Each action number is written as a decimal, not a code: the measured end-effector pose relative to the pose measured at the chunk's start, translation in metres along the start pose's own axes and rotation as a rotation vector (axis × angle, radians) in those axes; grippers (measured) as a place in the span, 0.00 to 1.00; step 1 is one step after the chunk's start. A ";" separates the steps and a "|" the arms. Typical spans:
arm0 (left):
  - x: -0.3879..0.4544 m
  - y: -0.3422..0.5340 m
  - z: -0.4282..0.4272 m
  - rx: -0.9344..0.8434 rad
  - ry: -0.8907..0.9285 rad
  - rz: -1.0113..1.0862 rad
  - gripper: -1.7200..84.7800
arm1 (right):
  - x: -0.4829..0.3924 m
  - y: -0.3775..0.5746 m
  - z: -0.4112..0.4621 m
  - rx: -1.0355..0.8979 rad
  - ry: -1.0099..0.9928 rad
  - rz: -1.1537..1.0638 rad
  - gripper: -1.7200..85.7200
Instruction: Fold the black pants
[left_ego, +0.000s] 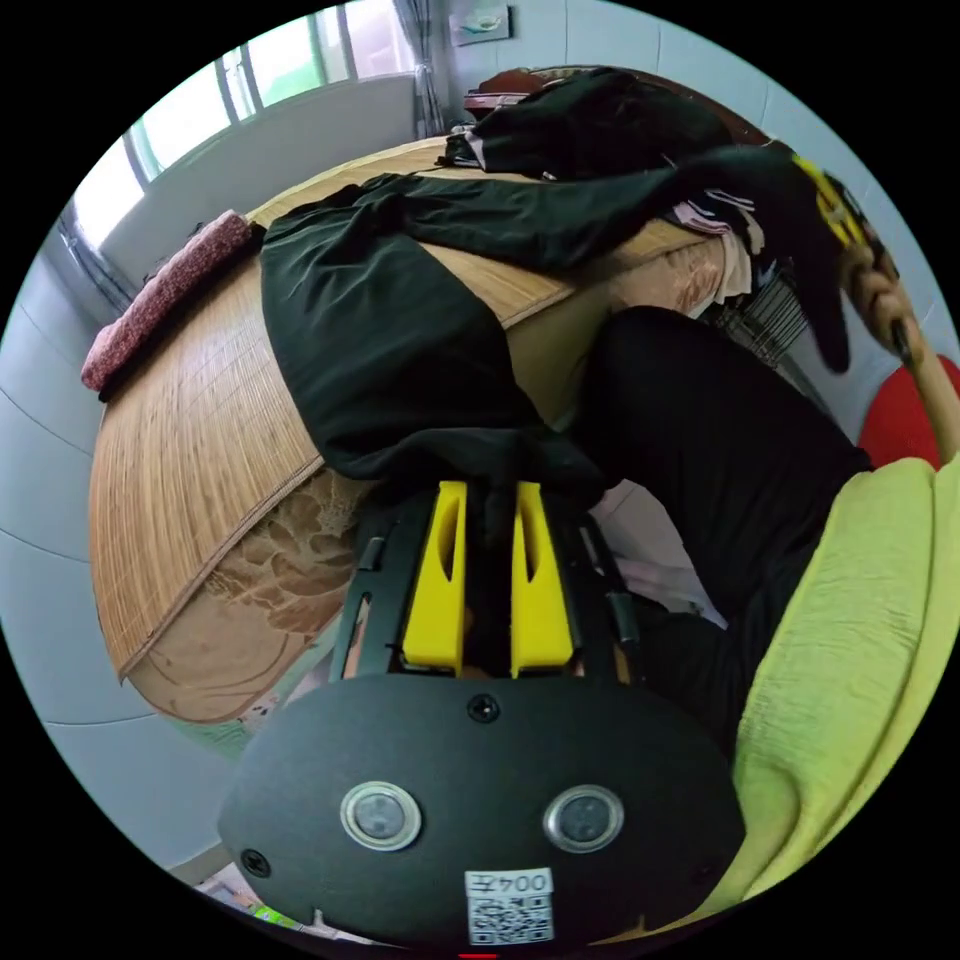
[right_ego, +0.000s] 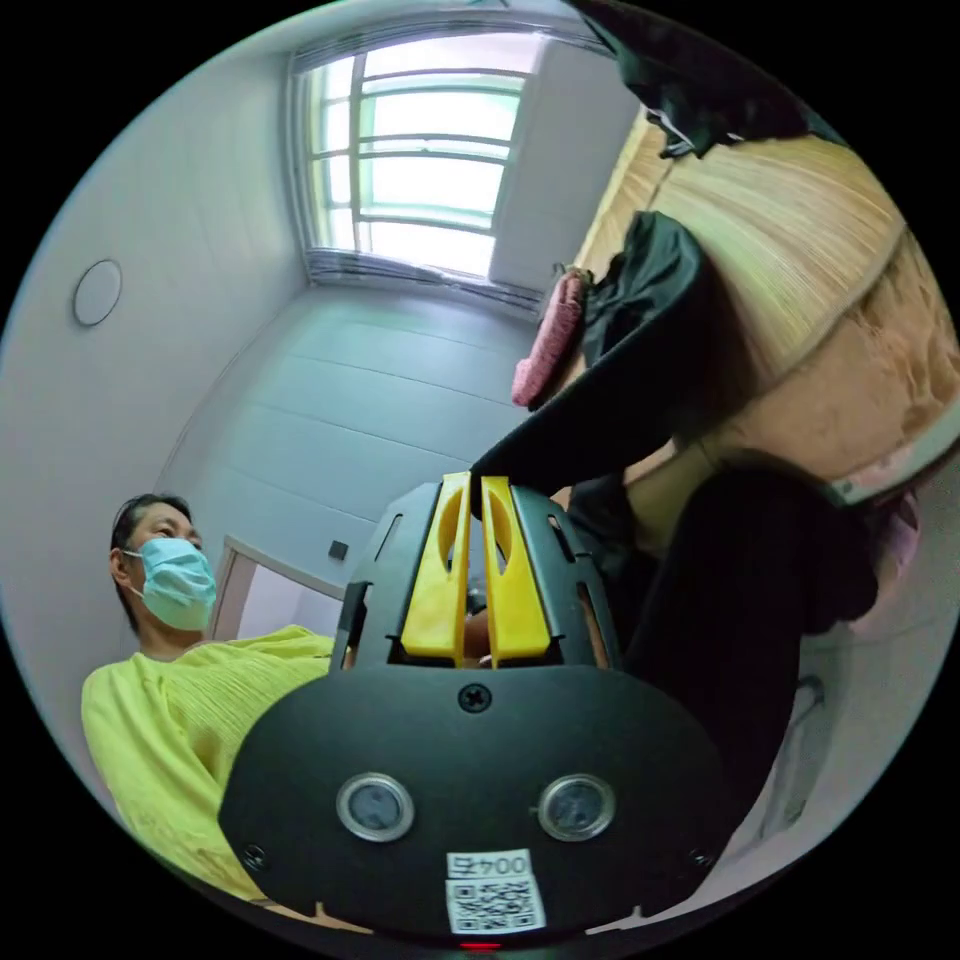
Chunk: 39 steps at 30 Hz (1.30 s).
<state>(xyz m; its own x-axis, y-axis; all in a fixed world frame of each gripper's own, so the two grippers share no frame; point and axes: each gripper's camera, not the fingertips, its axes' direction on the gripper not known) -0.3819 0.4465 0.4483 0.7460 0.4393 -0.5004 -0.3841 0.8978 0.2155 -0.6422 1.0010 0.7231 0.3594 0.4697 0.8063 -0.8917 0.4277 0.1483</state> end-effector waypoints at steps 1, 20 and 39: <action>-0.014 0.007 -0.020 0.019 0.052 -0.030 0.10 | 0.005 0.009 -0.007 -0.002 0.037 0.027 0.02; -0.197 0.153 -0.140 0.159 0.194 -0.616 0.05 | 0.003 0.033 -0.037 -0.095 0.171 0.092 0.03; -0.208 0.155 -0.152 0.262 0.183 -0.714 0.04 | -0.026 -0.058 0.008 -0.089 0.685 -0.079 0.16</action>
<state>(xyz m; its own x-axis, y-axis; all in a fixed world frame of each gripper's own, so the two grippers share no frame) -0.6790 0.4898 0.4587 0.6541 -0.2395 -0.7175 0.3131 0.9492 -0.0313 -0.6018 0.9575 0.6976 0.5412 0.8035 0.2480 -0.8402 0.5287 0.1204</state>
